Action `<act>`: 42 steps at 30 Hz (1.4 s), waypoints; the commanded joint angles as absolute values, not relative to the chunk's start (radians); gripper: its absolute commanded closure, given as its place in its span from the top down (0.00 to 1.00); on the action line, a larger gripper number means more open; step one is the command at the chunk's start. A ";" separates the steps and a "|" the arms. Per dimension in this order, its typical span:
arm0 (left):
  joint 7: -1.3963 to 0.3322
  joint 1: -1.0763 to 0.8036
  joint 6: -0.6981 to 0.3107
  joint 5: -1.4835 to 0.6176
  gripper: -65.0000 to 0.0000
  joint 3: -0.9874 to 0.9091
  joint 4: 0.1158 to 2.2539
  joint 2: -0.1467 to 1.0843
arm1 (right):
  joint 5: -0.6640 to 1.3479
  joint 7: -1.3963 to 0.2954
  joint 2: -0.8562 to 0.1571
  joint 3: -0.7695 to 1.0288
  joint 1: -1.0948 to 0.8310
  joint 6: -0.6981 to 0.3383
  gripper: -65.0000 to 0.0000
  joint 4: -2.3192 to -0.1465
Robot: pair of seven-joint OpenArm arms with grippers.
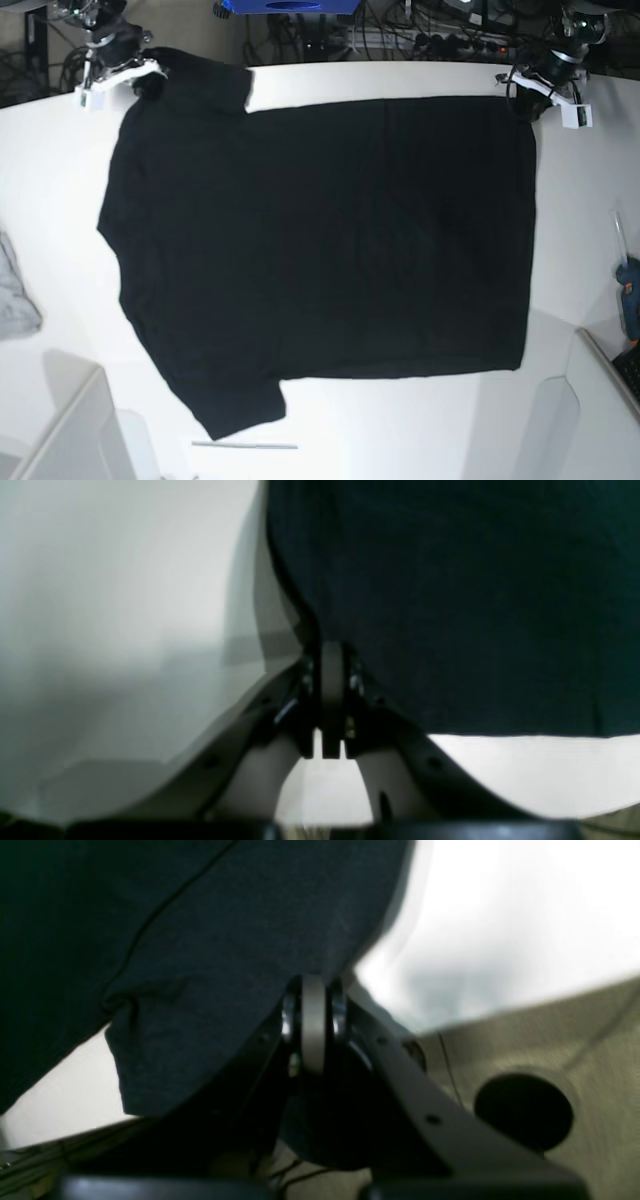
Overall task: Fold the T-shirt properly
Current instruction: 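Grasp the shoulder corners with both grippers and lift slightly, then pull the shoulder edge with both grippers to straighten the shirt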
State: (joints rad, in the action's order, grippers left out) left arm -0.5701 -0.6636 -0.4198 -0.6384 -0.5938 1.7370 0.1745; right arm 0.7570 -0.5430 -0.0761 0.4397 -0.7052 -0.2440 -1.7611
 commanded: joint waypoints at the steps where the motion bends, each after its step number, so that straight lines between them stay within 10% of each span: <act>1: -0.556 -0.687 -0.427 -0.651 0.00 -0.599 1.759 0.185 | 0.768 -0.526 -0.079 0.447 -0.723 -0.249 0.00 -1.790; 21: -0.552 -0.814 -0.429 -0.651 0.00 -0.610 1.854 0.205 | 0.773 -0.524 -0.070 0.441 -0.862 -0.249 0.00 -1.928; 42: -0.558 -0.697 -0.421 -0.730 0.00 -0.610 1.891 0.163 | 0.766 -0.674 -0.045 0.447 -0.591 -0.278 0.00 -1.960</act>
